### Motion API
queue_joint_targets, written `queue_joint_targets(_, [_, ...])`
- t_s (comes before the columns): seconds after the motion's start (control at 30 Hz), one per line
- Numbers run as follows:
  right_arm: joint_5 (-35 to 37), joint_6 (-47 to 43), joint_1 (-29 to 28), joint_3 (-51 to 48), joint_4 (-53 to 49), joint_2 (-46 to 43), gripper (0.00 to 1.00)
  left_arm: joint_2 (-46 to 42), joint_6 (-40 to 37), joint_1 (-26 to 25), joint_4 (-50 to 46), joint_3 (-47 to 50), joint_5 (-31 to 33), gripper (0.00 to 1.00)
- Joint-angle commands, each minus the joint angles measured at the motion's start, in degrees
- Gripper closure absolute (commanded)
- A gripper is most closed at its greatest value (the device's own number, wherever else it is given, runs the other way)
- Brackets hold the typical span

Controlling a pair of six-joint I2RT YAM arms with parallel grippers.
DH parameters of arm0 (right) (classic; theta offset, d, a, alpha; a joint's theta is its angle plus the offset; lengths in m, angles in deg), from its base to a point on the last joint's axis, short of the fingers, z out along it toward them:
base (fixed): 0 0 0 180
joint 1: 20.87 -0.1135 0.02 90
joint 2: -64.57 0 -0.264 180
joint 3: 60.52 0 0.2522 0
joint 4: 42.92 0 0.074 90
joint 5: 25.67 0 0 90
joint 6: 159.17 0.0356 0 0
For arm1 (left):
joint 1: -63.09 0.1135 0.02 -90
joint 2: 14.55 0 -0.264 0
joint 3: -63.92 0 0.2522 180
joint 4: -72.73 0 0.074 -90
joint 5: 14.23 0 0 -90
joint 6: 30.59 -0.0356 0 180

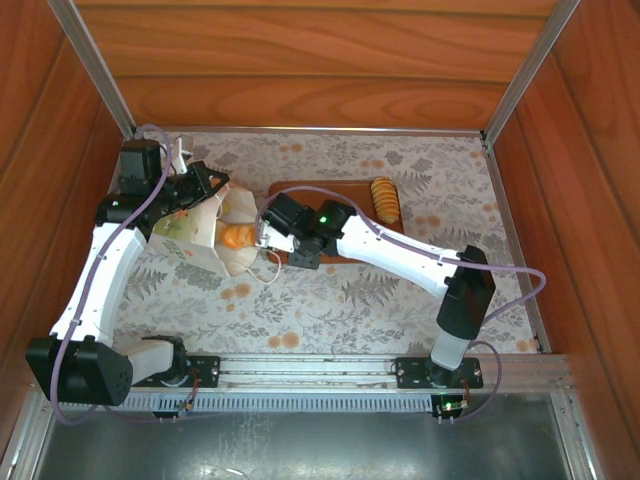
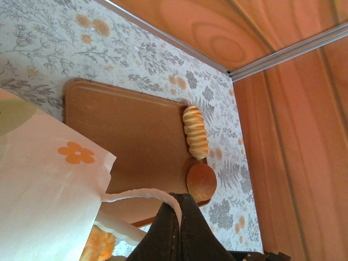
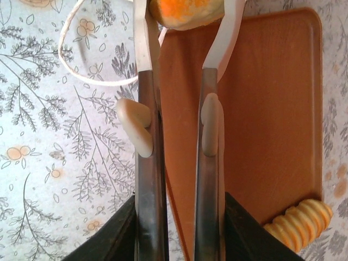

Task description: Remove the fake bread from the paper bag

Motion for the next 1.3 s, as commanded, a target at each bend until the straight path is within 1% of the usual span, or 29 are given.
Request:
queue_joint_targets(0.0, [1.2, 3.6, -0.3, -2.5, -1.5, -4.0, 0.64, -0.1, -0.7, 0.1, 1.1, -0.1, -0.6, 1.00])
queue_joint_targets(0.17, [2.5, 6.6, 0.1, -7.9, -3.8, -10.7, 0.64, 0.0, -0.8, 0.0, 1.1, -0.1, -0.5, 1.00])
queue_joint_targets(0.3, [0.5, 8.9, 1.3, -12.3, -5.1, -16.5, 0.64, 0.3, -0.9, 0.0, 1.2, -0.2, -0.4, 1.00])
queue_joint_targets(0.43, [-2.8, 10.3, 4.7, -17.9, -6.2, -22.7, 0.64, 0.6, -0.9, 0.0, 1.2, -0.4, -0.5, 1.00])
queue_joint_targets(0.6, [-7.0, 10.3, 10.7, -21.2, -10.5, -26.4, 0.64, 0.4, -0.9, 0.0, 1.1, -0.5, -0.5, 1.00])
queue_joint_targets(0.73, [-9.1, 8.4, 15.4, -22.2, -12.3, -26.2, 0.64, 0.4, -0.8, 0.1, 1.1, -0.4, -0.5, 1.00])
queue_joint_targets(0.83, [-9.2, 7.5, 18.2, -22.2, -12.9, -24.6, 0.63, 0.1, -0.8, 0.1, 1.1, -0.1, -0.6, 1.00])
queue_joint_targets(1.07, [-8.2, 4.8, 21.3, -21.2, -13.2, -21.0, 0.61, -0.4, -0.6, 0.1, 1.1, 0.3, -0.6, 1.00])
queue_joint_targets(1.27, [-6.0, 2.8, 23.3, -21.2, -12.7, -19.2, 0.58, -0.5, -0.6, 0.1, 1.1, 0.3, -0.5, 1.00])
